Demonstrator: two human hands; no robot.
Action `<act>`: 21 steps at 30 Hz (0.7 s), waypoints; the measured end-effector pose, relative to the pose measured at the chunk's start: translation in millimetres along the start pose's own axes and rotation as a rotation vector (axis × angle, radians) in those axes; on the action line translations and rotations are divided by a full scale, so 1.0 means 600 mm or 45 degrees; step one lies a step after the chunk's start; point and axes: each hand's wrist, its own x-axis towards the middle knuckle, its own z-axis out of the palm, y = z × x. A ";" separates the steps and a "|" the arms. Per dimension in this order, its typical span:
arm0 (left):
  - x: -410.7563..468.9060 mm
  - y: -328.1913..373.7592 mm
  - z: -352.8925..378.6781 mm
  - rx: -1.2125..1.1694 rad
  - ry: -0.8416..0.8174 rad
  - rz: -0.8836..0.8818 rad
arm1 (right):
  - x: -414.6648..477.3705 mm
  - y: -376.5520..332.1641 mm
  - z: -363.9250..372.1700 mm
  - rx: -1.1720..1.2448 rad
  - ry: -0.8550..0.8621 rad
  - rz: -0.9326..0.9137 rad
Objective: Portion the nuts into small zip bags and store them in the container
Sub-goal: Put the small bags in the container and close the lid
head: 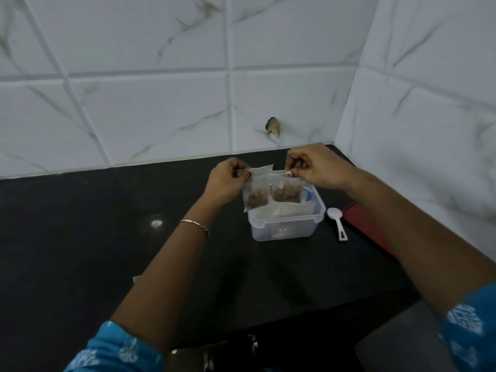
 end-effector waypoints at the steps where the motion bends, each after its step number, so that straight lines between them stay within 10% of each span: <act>1: 0.003 0.004 0.015 0.026 -0.028 0.011 | -0.005 0.004 -0.004 -0.012 0.009 0.004; 21: -0.002 -0.040 0.103 0.774 -0.338 0.083 | 0.010 0.094 0.065 -0.134 -0.099 0.143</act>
